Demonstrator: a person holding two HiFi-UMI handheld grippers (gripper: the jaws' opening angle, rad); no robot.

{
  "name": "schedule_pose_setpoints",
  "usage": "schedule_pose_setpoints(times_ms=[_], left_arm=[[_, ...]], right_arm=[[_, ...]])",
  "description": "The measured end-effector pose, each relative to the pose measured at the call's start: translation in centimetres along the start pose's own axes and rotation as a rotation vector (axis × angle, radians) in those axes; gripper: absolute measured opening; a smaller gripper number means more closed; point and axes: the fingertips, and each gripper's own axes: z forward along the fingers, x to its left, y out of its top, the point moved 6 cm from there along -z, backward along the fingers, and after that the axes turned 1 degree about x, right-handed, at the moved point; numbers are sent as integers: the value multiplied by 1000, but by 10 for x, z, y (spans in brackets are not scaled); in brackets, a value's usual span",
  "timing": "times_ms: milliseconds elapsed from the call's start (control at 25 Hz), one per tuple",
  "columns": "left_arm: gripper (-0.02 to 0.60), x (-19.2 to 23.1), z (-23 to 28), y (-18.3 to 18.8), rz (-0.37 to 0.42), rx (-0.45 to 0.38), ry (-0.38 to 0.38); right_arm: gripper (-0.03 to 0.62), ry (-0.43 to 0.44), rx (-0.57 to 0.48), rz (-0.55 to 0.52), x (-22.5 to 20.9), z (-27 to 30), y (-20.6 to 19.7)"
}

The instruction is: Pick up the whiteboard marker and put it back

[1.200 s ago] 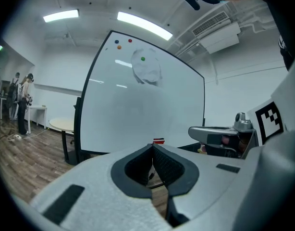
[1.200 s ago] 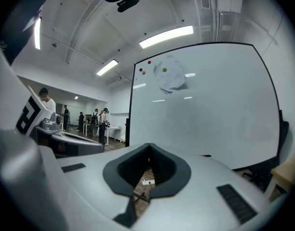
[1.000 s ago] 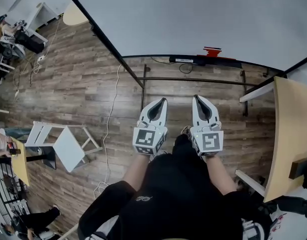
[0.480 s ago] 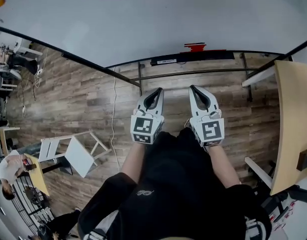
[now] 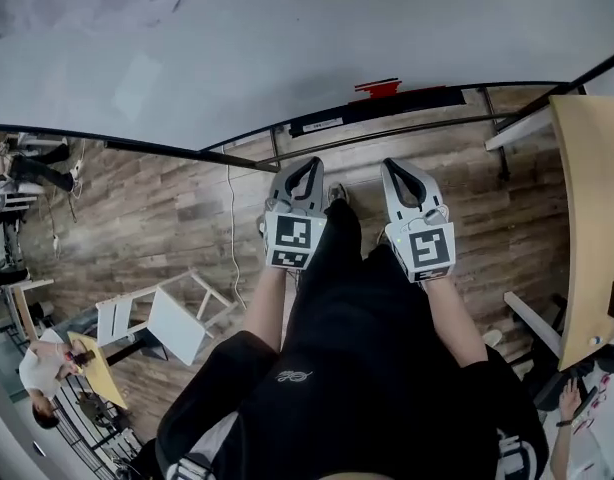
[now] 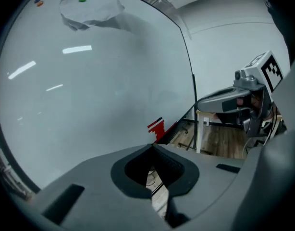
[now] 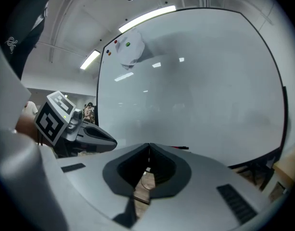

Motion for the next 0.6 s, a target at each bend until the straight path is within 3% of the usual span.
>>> schedule_pose_setpoints(times_ms=[400,600], left_arm=[[6,35,79,-16,285,211,-168],[6,50,117,-30,347,323,-251]], right_arm=[[2,-86,69,43,-22,49,-11],[2,-130,102,82,-30,63,-19]])
